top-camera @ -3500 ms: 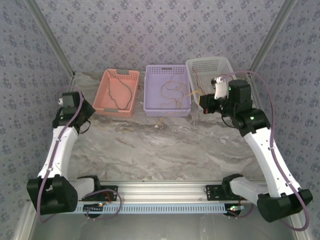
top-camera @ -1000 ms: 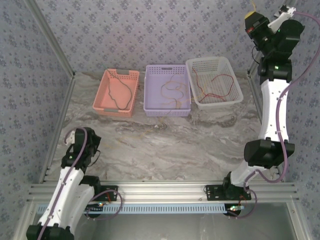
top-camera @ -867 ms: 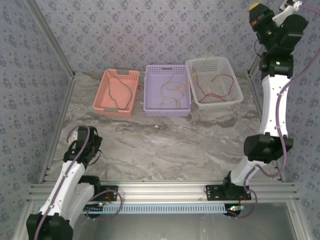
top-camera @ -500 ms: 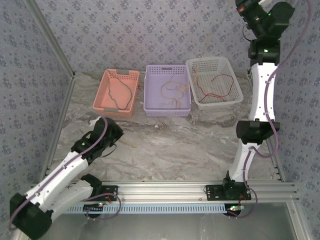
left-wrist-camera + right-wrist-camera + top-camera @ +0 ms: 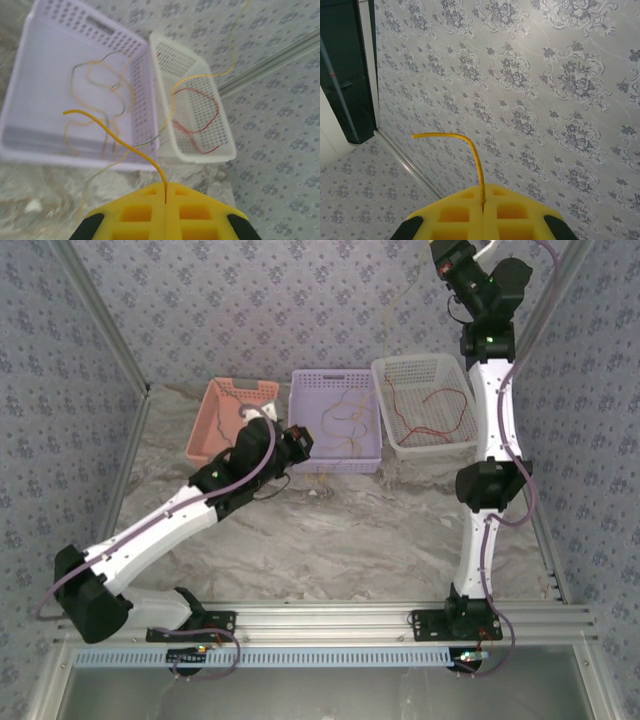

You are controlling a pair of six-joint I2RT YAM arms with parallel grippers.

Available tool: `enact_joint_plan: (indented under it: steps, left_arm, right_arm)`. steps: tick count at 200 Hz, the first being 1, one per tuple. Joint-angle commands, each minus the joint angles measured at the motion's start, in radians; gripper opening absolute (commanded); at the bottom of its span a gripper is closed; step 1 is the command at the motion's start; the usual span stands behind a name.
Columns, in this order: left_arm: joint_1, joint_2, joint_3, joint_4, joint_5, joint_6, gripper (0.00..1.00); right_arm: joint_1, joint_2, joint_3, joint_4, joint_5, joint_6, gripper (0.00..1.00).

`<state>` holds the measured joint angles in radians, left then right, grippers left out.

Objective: Untangle the cables

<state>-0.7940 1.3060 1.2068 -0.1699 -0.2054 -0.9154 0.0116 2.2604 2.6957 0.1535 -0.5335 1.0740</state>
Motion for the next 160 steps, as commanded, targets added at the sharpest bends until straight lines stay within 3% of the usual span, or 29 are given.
enact_joint_plan:
  steps: [1, 72, 125, 160]
  left_arm:
    - [0.055, 0.081, 0.122, 0.041, 0.053, 0.057, 0.00]
    - [0.178, 0.369, 0.351, 0.101, 0.164, 0.064, 0.00]
    - [0.191, 0.563, 0.422, 0.152, 0.186, 0.068, 0.00]
    - [0.202, 0.669, 0.527, 0.047, 0.187, 0.080, 0.00]
  right_arm:
    - [0.020, 0.025, 0.041, 0.105, 0.040, 0.000, 0.00]
    - [0.099, 0.163, 0.071, 0.147, 0.043, -0.062, 0.00]
    - [0.149, 0.260, 0.071, 0.140, 0.030, -0.109, 0.00]
    - [0.177, 0.295, 0.058, 0.096, -0.005, -0.147, 0.00]
